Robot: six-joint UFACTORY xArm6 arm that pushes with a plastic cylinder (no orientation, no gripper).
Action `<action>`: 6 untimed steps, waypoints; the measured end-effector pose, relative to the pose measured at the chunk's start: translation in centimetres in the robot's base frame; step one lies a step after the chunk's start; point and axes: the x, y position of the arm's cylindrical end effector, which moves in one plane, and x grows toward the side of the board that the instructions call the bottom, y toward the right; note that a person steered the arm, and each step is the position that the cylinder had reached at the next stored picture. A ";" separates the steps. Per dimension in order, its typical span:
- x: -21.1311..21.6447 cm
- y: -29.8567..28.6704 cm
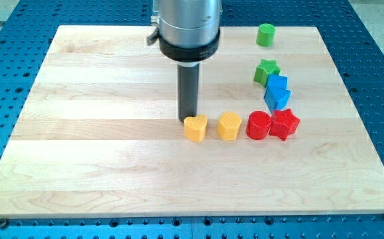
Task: Place the arm to the top center of the board
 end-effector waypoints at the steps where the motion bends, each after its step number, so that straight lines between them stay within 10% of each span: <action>1: -4.0 -1.0; 6: -22.4 4.8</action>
